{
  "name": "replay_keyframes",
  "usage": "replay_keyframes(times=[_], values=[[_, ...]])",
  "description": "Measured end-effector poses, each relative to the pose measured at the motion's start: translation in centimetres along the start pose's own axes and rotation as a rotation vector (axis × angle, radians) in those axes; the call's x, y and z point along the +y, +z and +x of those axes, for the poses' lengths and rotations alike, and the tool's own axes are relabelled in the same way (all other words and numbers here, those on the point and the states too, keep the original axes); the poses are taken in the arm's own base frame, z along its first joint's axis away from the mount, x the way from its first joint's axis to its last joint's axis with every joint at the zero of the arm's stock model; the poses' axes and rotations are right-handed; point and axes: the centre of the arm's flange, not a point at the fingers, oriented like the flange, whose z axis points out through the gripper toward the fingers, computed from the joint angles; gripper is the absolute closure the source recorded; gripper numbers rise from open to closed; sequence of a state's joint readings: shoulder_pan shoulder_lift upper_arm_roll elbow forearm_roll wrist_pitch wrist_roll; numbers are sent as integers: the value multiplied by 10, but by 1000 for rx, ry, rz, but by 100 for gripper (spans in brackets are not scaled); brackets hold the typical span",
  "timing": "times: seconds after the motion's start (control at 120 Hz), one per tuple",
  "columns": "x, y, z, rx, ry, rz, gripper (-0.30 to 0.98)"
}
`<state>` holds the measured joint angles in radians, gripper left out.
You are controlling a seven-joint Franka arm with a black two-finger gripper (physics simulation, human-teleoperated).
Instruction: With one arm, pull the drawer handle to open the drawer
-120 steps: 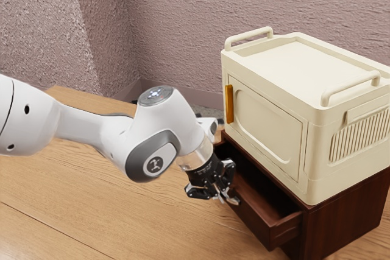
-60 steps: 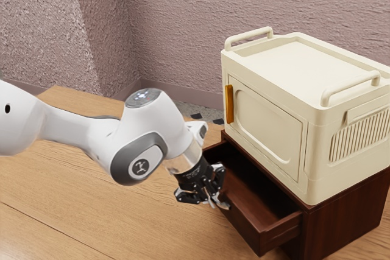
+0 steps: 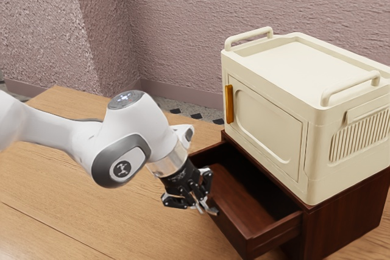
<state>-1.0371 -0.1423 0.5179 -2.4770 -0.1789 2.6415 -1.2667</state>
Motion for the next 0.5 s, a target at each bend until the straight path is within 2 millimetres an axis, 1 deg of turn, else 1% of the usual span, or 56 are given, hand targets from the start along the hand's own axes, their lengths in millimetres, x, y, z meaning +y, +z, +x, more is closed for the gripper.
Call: replay_keyframes(times=[0.142,0.283,0.5], values=[[-3,-2,1,-2,1,2,79],[-12,-5,9,-4,-12,5,79],[-22,-8,6,-17,-10,5,79]])
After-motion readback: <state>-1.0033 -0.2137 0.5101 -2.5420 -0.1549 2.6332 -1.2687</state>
